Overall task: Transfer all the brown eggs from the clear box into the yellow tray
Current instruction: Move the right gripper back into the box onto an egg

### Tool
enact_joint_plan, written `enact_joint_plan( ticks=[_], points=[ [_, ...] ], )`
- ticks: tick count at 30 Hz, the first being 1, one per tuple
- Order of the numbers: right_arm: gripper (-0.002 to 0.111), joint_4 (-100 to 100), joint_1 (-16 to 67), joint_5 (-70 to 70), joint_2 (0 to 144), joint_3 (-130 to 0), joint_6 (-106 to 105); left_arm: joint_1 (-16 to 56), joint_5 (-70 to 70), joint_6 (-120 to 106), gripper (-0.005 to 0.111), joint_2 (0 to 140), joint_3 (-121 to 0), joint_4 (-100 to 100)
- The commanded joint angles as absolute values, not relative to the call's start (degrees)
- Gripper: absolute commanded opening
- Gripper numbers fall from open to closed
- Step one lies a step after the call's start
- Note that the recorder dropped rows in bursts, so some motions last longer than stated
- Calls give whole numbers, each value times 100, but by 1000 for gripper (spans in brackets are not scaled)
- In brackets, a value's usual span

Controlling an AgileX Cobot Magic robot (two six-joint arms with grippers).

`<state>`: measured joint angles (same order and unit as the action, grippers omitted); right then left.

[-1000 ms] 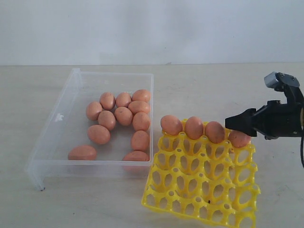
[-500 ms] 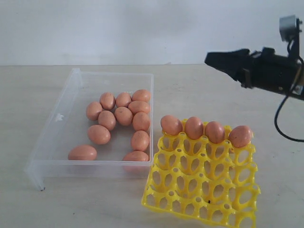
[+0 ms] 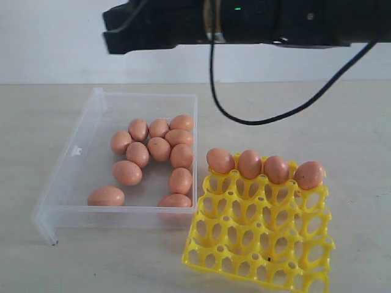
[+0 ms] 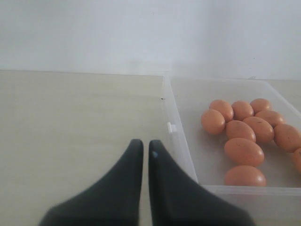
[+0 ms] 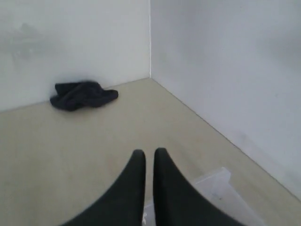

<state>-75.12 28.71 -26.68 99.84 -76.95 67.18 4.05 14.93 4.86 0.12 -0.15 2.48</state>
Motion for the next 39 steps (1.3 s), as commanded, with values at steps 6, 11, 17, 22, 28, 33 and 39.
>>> enact_joint_plan(
  ticks=[6, 11, 17, 22, 28, 33, 39],
  points=[
    [0, -9995, 4184, -886, 10317, -8178, 8558, 385, 1459, 473, 4, 0, 0, 234],
    [0, -9995, 4162, -361, 10542, -8191, 9298, 385, 1459, 473, 4, 0, 0, 234],
    [0, -9006, 4351, 2767, 10698, -8262, 6158, 385, 1460, 473, 4, 0, 0, 234],
    [0, -5110, 4097, 4823, 10789, -8979, 1867, 385, 1460, 473, 4, 0, 0, 234],
    [0, 955, 3179, 5455, 11009, -9814, -2228, 385, 1460, 473, 4, 0, 0, 234],
    [0, 2093, 2923, 6880, 11703, -10578, -2887, 385, 1460, 473, 4, 0, 0, 234],
    [6, 2114, 3116, 6810, 12276, -11041, -3556, 385, 1460, 473, 4, 0, 0, 234]
  ],
)
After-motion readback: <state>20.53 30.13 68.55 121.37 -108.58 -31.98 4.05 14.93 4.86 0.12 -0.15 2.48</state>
